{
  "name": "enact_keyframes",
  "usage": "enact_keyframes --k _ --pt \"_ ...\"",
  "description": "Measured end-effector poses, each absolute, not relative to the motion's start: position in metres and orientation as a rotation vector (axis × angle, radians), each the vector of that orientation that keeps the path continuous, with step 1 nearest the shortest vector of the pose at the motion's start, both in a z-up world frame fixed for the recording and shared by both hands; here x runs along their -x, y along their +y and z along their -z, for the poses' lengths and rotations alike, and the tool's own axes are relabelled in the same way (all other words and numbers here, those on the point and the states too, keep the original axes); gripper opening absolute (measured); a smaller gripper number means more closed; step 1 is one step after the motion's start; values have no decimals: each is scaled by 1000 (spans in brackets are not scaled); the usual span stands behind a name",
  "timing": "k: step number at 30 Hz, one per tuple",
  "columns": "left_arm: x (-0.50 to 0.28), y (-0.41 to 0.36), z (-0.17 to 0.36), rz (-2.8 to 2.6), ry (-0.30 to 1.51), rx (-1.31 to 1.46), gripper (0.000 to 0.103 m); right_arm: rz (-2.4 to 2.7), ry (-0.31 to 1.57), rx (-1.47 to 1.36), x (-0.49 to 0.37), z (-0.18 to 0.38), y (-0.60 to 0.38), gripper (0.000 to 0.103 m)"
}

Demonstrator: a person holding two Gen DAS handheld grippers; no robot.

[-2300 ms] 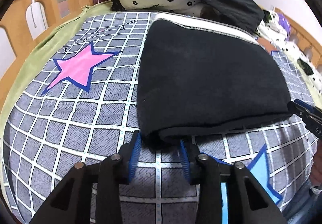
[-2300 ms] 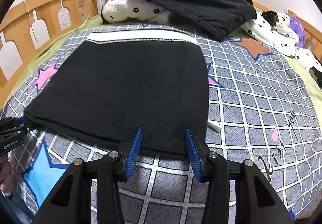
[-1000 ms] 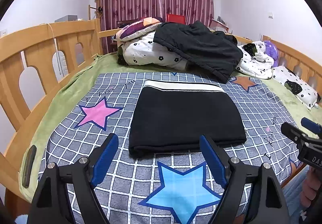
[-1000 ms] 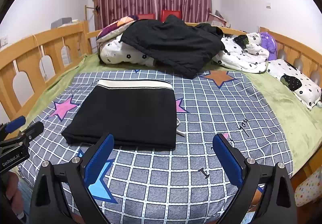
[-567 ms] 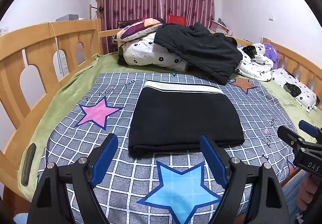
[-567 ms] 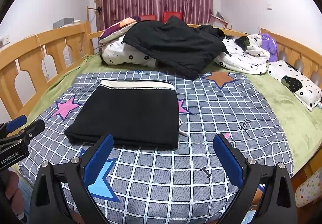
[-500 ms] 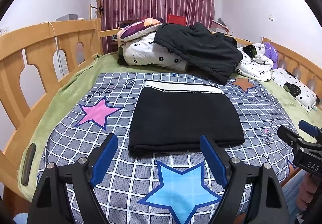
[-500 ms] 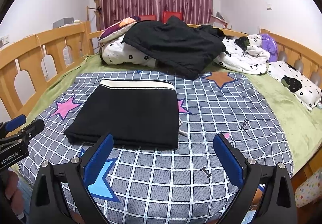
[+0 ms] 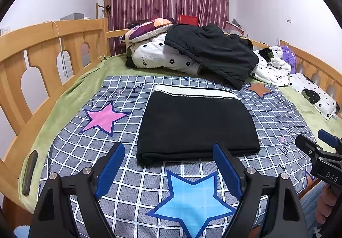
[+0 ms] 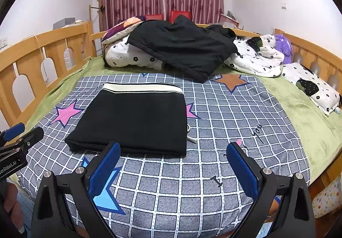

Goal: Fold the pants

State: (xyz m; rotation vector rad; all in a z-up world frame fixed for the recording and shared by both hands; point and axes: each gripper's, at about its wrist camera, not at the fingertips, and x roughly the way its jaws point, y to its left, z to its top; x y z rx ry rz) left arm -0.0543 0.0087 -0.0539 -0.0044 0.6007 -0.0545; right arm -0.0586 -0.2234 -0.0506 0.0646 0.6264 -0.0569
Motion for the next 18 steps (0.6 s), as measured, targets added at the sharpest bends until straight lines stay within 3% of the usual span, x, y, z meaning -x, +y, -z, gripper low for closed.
enact_keyframes --k 18 --pt "54 9 53 51 592 -4 85 61 621 -54 58 50 -224 98"
